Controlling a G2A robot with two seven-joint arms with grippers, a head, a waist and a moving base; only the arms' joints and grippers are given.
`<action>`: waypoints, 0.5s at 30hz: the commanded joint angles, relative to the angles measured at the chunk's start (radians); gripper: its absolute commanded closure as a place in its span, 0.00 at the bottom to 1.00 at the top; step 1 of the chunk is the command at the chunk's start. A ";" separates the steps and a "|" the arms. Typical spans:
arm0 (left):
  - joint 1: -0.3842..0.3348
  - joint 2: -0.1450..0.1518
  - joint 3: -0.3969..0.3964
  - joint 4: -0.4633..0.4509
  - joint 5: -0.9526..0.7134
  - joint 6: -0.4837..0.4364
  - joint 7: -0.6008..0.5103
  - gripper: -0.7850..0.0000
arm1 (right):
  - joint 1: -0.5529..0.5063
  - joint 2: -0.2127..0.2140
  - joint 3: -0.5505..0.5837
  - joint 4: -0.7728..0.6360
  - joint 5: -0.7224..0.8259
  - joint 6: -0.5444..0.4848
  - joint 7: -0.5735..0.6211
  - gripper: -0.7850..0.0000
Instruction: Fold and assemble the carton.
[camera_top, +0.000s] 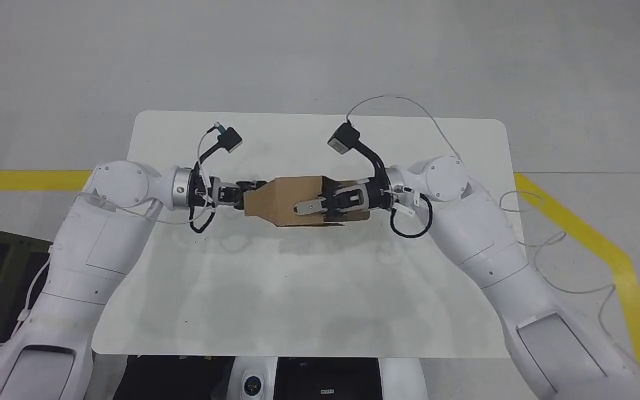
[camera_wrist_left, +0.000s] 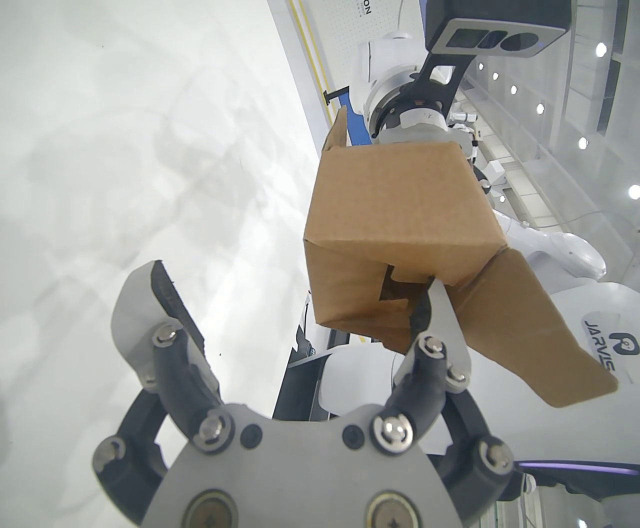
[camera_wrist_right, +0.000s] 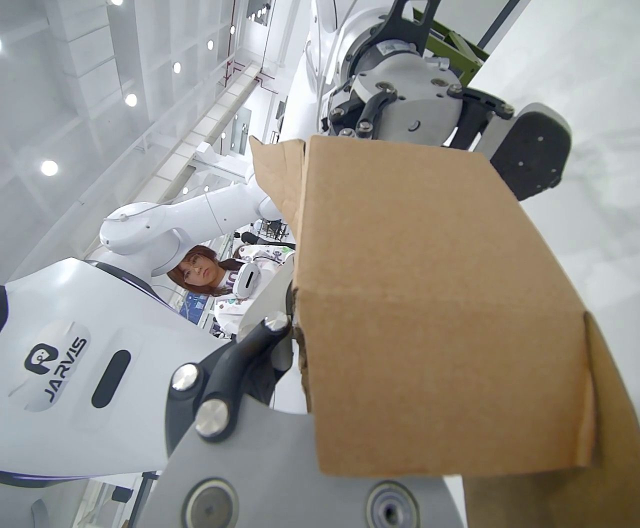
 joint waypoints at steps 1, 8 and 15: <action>0.000 0.001 -0.003 0.005 -0.002 0.000 0.002 0.00 | -0.001 0.004 0.014 0.014 -0.011 -0.001 -0.010 1.00; -0.004 0.006 -0.027 0.021 -0.004 -0.005 0.024 0.00 | -0.017 0.025 0.061 0.027 -0.115 0.038 -0.062 1.00; 0.005 0.012 -0.054 -0.014 -0.009 -0.014 0.033 0.00 | -0.038 0.038 0.074 -0.003 -0.222 0.103 -0.129 1.00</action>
